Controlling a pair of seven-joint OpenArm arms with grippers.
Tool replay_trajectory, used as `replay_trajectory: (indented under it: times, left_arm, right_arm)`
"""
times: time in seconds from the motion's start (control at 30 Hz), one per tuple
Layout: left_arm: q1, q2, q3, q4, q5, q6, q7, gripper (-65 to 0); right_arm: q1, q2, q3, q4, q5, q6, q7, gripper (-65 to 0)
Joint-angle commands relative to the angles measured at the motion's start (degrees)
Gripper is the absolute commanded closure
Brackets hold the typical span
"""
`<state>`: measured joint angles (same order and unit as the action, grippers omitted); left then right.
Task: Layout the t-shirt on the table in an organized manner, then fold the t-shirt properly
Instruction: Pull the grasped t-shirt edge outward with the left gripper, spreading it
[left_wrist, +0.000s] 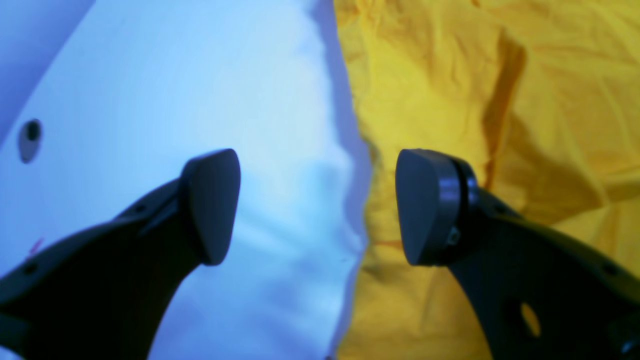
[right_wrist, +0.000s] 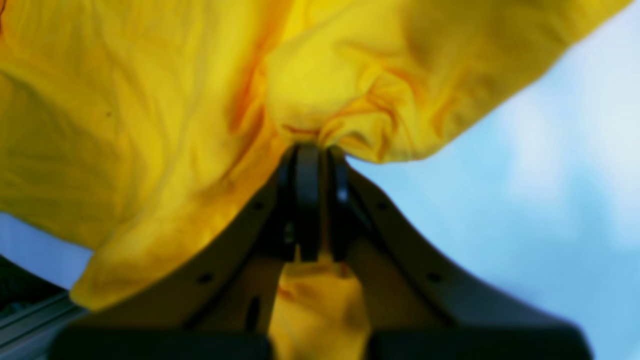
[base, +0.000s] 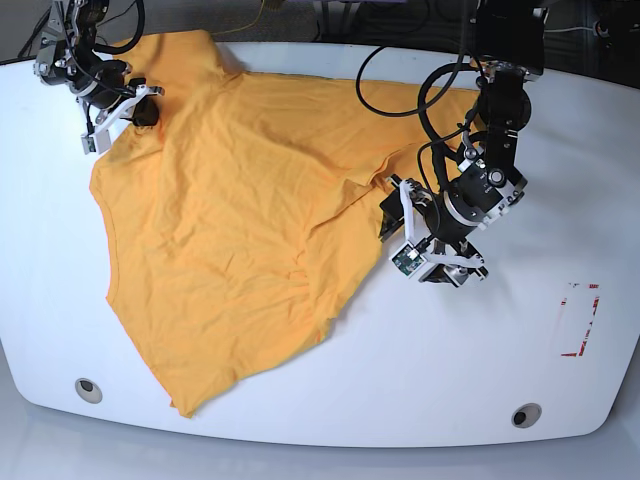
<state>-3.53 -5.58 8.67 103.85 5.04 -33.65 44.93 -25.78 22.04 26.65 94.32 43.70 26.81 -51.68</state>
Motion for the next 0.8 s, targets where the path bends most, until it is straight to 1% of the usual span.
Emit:
replay_trajectory:
  times: [0.0,0.17,0.3,0.53,0.77]
  left_arm:
    - [-0.91,1.5,-0.71,0.81,-0.69,-0.07,-1.1,-45.9]
    - [-1.26,5.98,-3.88,-4.82,-0.69,-0.07,-1.1,-45.9]
    - [-1.35,8.35,-6.16,-9.04,-0.77,-0.07,-1.37,-46.1]
    - [-2.84,9.85,-7.04,-13.52,-0.77,-0.07,-1.37,-46.1]
    - [-3.81,10.29,-7.13,-16.86,-0.77,-0.07,-1.45,-45.8]
  right_arm:
    - [0.07,1.03,0.55,0.75,0.74,0.23,0.74,-0.6]
    - [0.07,1.03,0.55,0.75,0.74,0.23,0.74,-0.6]
    - [0.07,1.03,0.55,0.75,0.74,0.23,0.74,-0.6]
    - [0.07,1.03,0.64,0.75,0.74,0.4,0.74,-0.6]
    - [0.07,1.03,0.73,0.75,0.74,0.4,0.74,-0.6]
